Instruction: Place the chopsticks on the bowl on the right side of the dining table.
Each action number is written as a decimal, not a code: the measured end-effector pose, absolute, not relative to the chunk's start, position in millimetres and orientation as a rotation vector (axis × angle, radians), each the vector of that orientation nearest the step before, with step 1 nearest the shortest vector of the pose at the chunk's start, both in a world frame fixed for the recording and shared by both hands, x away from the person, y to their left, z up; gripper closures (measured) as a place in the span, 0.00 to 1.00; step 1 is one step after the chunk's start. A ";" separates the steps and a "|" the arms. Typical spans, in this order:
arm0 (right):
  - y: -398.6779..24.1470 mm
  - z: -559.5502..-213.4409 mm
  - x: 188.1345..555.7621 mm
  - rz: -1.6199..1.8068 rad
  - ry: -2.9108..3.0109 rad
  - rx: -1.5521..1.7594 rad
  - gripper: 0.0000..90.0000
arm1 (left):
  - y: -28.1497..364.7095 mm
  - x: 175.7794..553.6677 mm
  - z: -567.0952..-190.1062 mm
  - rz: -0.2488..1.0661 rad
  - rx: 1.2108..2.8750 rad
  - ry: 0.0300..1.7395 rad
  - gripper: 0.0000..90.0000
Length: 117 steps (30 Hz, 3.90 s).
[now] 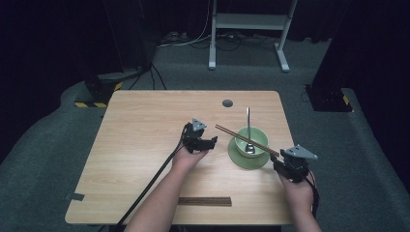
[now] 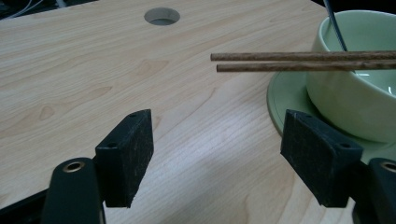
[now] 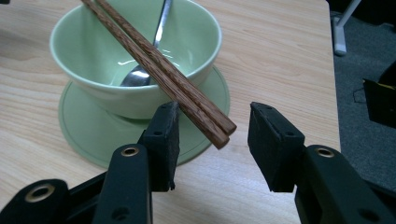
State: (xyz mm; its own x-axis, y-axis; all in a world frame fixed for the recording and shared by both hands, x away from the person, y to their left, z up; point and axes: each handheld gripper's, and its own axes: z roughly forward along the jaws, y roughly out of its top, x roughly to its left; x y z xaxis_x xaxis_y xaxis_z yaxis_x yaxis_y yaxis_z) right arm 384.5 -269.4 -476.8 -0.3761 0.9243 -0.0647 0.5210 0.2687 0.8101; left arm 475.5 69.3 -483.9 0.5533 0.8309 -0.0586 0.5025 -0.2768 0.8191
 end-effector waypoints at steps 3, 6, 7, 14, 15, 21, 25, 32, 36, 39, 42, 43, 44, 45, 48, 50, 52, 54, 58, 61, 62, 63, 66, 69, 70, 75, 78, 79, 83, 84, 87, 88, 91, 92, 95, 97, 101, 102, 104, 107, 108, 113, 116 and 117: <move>-274.2 -478.5 386.8 0.977 1.994 1.307 0.60 | 60.9 480.6 -482.2 0.503 1.960 1.064 0.28; -278.7 -479.5 390.1 0.971 1.988 1.314 0.60 | 52.8 482.8 -480.2 0.503 1.959 1.048 0.29; -281.6 -479.5 393.1 0.970 1.983 1.312 0.60 | 48.9 482.6 -480.3 0.505 1.949 1.039 0.29; -287.1 -479.3 404.9 0.961 1.974 1.325 0.60 | 46.8 484.8 -484.0 0.514 1.953 1.048 0.29; -287.4 -479.1 408.4 0.958 1.983 1.321 0.60 | 45.9 485.1 -484.7 0.523 1.952 1.045 0.29; -284.5 -477.0 414.5 0.942 1.988 1.309 0.61 | 42.0 485.2 -487.2 0.514 1.950 1.033 0.29; -281.3 -473.9 419.7 0.925 1.994 1.301 0.62 | 38.8 483.7 -489.3 0.486 1.938 1.027 0.29; -277.1 -472.2 424.4 0.920 2.017 1.279 0.62 | 33.0 477.1 -487.9 0.467 1.929 1.011 0.32; -275.0 -472.1 423.3 0.909 2.017 1.276 0.61 | 32.2 472.1 -486.1 0.479 1.942 1.008 0.33; -276.8 -471.7 422.0 0.918 2.015 1.277 0.60 | 34.3 465.4 -486.6 0.487 1.957 1.005 0.36; -276.6 -472.3 420.6 0.919 2.017 1.274 0.60 | 36.6 461.5 -487.0 0.480 1.948 1.005 0.39; -276.1 -473.2 418.8 0.917 2.018 1.270 0.60 | 39.0 458.0 -487.3 0.472 1.937 1.007 0.40; -275.8 -473.5 418.0 0.915 2.018 1.272 0.60 | 40.5 455.6 -487.7 0.468 1.929 1.005 0.40; -275.8 -473.9 417.2 0.914 2.018 1.268 0.60 | 41.9 453.6 -487.9 0.468 1.927 1.004 0.41; -274.7 -474.5 415.5 0.913 2.021 1.265 0.61 | 44.6 448.8 -488.8 0.474 1.923 1.002 0.42; -273.2 -474.6 414.2 0.911 2.021 1.263 0.61 | 46.6 446.0 -488.9 0.480 1.918 1.001 0.43; -271.9 -474.5 413.3 0.913 2.020 1.258 0.61 | 47.2 444.6 -488.9 0.486 1.923 0.998 0.44; -271.3 -474.2 412.9 0.911 2.019 1.254 0.61 | 47.6 443.5 -489.0 0.485 1.923 0.999 0.44; -271.7 -473.8 413.4 0.909 2.017 1.256 0.61 | 48.2 442.4 -489.3 0.490 1.924 0.994 0.46; -274.0 -472.1 413.0 0.909 2.002 1.263 0.61 | 50.1 440.7 -488.8 0.506 1.917 0.999 0.44; -274.5 -471.8 412.3 0.910 1.998 1.265 0.61 | 51.2 440.5 -488.5 0.505 1.913 1.001 0.44; -274.9 -471.6 411.6 0.910 1.994 1.267 0.61 | 52.0 440.3 -488.1 0.505 1.908 1.005 0.44; -275.7 -471.7 410.9 0.910 1.990 1.267 0.62 | 54.1 440.9 -487.6 0.499 1.903 1.010 0.45; -276.0 -473.1 412.7 0.903 1.985 1.275 0.62 | 55.6 441.0 -486.7 0.494 1.898 1.006 0.48; -275.9 -473.6 413.6 0.898 1.982 1.279 0.62 | 55.7 440.8 -486.4 0.492 1.897 1.004 0.50; -275.8 -474.6 418.0 0.907 1.975 1.283 0.63 | 54.0 440.2 -487.2 0.475 1.891 0.989 0.54; -275.1 -475.4 419.7 0.907 1.975 1.285 0.63 | 52.4 440.0 -488.5 0.477 1.889 0.995 0.58; -274.9 -475.6 420.2 0.907 1.974 1.286 0.63 | 51.9 440.0 -488.9 0.478 1.888 0.997 0.58; -275.1 -475.6 421.4 0.908 1.971 1.290 0.64 | 50.1 439.6 -488.6 0.481 1.883 0.997 0.59; -275.2 -475.5 421.7 0.909 1.973 1.290 0.64 | 49.8 439.4 -488.3 0.480 1.882 0.998 0.59; -276.0 -474.5 422.9 0.912 1.975 1.289 0.64 | 49.7 438.2 -487.6 0.486 1.886 0.996 0.59; -276.3 -474.1 423.3 0.912 1.977 1.287 0.64 | 49.7 437.6 -487.4 0.486 1.888 0.994 0.58; -276.5 -473.6 423.8 0.913 1.982 1.283 0.64 | 51.2 435.0 -487.1 0.485 1.888 0.989 0.54; -276.2 -473.7 424.0 0.913 1.985 1.287 0.64 | 51.7 434.1 -487.2 0.483 1.884 0.989 0.52; -275.5 -474.2 424.8 0.906 1.989 1.283 0.63 | 54.4 430.8 -487.2 0.496 1.884 0.987 0.49; -275.6 -474.6 424.3 0.907 1.985 1.287 0.63 | 56.7 428.0 -487.3 0.492 1.876 0.991 0.49; -276.1 -477.0 421.6 0.905 1.984 1.286 0.63 | 61.3 420.9 -489.6 0.518 1.874 0.987 0.60; -276.2 -477.6 420.6 0.907 1.981 1.292 0.63 | 62.9 420.1 -490.2 0.518 1.872 0.990 0.62; -277.0 -478.7 419.1 0.907 1.979 1.294 0.63 | 65.7 418.5 -491.4 0.525 1.853 1.011 0.66; -277.9 -480.0 416.8 0.913 1.973 1.300 0.63 | 69.5 416.2 -491.7 0.532 1.823 1.044 0.70; -278.1 -480.1 416.2 0.913 1.972 1.297 0.63 | 70.2 415.6 -491.5 0.539 1.819 1.051 0.72; -279.1 -479.6 415.2 0.918 1.970 1.299 0.63 | 69.7 415.7 -491.5 0.542 1.815 1.054 0.80; -280.1 -478.4 415.0 0.922 1.968 1.302 0.64 | 68.7 417.3 -492.3 0.530 1.815 1.062 0.84; -280.4 -478.1 415.0 0.921 1.967 1.301 0.65 | 68.4 417.8 -492.8 0.531 1.819 1.063 0.84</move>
